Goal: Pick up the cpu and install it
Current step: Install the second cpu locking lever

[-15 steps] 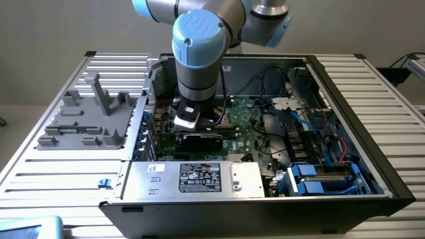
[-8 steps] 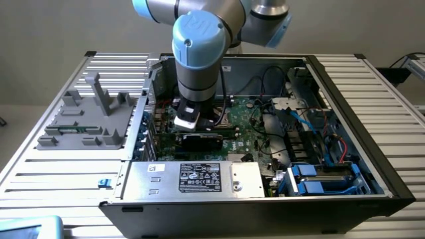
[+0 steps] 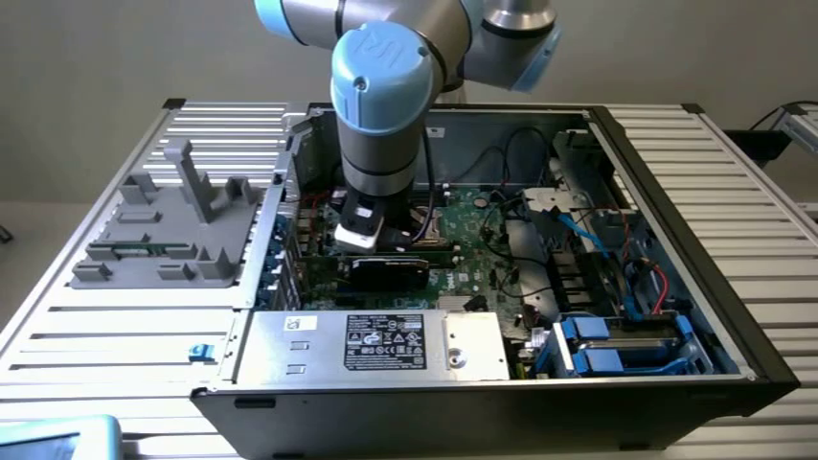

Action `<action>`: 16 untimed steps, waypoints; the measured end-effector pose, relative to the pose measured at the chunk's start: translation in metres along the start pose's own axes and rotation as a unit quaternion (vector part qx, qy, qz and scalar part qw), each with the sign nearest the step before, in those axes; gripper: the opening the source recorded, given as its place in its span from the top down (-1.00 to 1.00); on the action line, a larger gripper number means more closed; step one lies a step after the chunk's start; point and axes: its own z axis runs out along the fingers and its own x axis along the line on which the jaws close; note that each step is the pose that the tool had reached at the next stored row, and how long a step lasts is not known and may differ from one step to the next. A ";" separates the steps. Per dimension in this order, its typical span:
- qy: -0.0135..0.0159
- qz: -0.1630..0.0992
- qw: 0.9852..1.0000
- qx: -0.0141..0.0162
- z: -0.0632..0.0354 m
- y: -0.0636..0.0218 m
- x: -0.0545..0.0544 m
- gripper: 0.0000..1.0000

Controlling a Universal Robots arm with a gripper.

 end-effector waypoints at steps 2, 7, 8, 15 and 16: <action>0.000 0.000 1.000 0.000 0.0001 0.0001 0.000 0.77; 0.000 0.000 1.000 0.000 0.0001 0.0002 0.000 0.77; 0.000 0.000 1.000 0.000 0.0002 0.0002 0.000 0.77; 0.000 0.000 1.000 0.000 0.0004 0.0006 -0.001 0.77; 0.000 0.000 1.000 0.000 0.0004 0.0007 -0.002 0.77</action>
